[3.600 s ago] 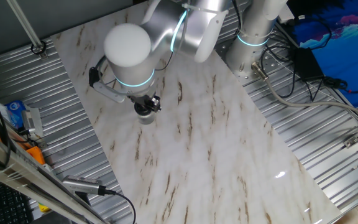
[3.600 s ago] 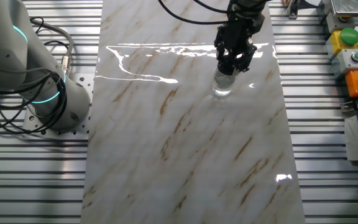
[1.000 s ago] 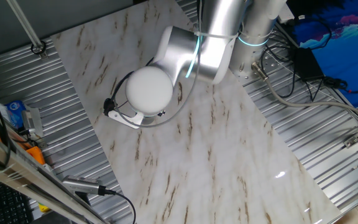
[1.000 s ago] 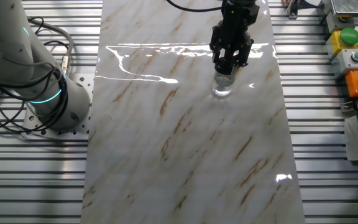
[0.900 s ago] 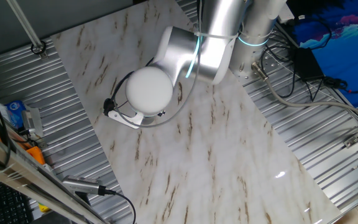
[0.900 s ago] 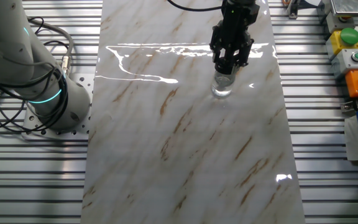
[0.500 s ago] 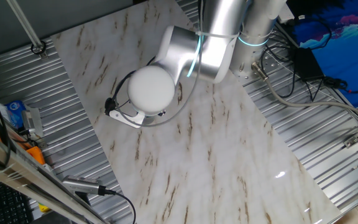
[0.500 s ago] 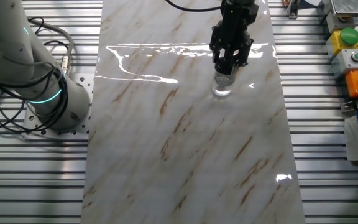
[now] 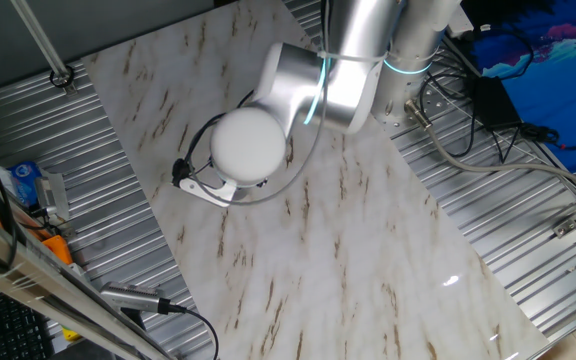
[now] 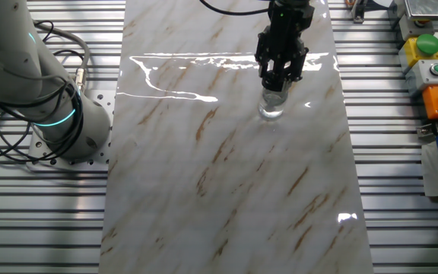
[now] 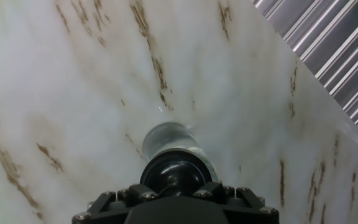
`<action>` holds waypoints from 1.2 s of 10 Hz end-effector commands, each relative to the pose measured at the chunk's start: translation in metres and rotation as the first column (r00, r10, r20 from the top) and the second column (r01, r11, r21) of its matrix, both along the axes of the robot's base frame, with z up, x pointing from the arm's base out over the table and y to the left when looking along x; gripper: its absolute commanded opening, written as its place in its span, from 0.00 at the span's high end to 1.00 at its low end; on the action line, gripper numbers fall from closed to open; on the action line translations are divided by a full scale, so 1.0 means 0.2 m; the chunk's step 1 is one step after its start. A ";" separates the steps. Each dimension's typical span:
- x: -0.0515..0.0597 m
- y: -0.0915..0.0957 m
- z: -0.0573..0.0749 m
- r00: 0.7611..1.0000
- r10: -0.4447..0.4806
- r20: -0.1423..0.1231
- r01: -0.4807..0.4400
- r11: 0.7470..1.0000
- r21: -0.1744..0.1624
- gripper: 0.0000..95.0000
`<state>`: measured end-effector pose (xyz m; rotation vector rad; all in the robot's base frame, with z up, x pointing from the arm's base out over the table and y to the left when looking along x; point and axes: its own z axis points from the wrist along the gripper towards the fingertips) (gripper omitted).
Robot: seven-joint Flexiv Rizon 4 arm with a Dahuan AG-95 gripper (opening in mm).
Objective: Unscrew the lid from the jar
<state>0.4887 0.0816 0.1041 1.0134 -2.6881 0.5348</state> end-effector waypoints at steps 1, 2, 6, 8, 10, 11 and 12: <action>0.00 0.00 -0.01 1.000 0.002 0.001 -0.002 1.000 -0.006 1.00; 0.00 0.01 -0.01 1.000 0.017 0.007 -0.017 1.000 -0.008 1.00; 0.00 0.01 -0.01 0.999 0.047 0.019 -0.047 0.999 0.002 0.60; 0.00 0.01 -0.01 0.998 0.062 0.019 -0.062 0.998 0.010 0.40; 0.00 0.01 -0.01 0.997 0.069 0.020 -0.069 0.998 0.011 0.40; 0.00 0.01 -0.01 0.997 0.071 0.019 -0.071 0.997 0.012 0.40; 0.00 0.01 -0.01 0.997 0.074 0.019 -0.074 0.997 0.013 0.20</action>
